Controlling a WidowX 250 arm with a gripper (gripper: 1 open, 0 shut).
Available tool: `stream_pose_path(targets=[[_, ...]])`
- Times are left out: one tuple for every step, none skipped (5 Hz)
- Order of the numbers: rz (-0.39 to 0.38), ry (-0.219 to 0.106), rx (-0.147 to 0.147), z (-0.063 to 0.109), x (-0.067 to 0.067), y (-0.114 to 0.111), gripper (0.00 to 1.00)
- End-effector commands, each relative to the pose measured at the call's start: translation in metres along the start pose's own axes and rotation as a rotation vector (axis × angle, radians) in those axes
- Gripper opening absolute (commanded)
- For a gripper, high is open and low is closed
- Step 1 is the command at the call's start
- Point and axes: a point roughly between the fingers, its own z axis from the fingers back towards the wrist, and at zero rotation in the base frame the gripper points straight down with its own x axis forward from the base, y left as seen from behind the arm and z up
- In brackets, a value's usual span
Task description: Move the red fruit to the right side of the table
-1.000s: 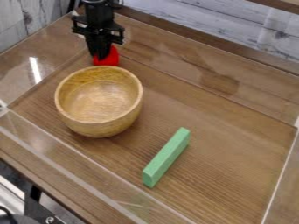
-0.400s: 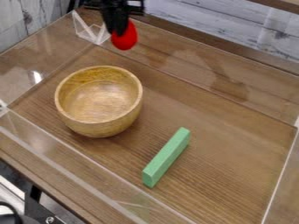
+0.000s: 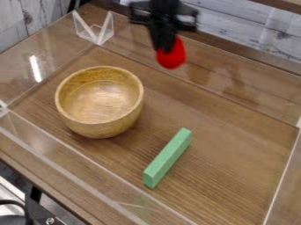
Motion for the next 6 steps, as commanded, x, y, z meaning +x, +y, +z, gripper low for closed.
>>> stream_pose_path(targets=[[-0.046, -0.054, -0.027, 0.006, -0.013, -0.045, 0.0], [-0.086, -0.038, -0.05, -0.01, -0.031, -0.087, 0.0], [-0.192, -0.009, -0.083, -0.022, -0.03, -0.124, 0.0], [-0.27, 0.011, -0.111, -0.032, -0.027, -0.14, 0.0], [-0.214, 0.012, -0.109, -0.04, -0.032, -0.131, 0.0], [-0.148, 0.002, -0.111, -0.043, -0.033, -0.12, 0.0]])
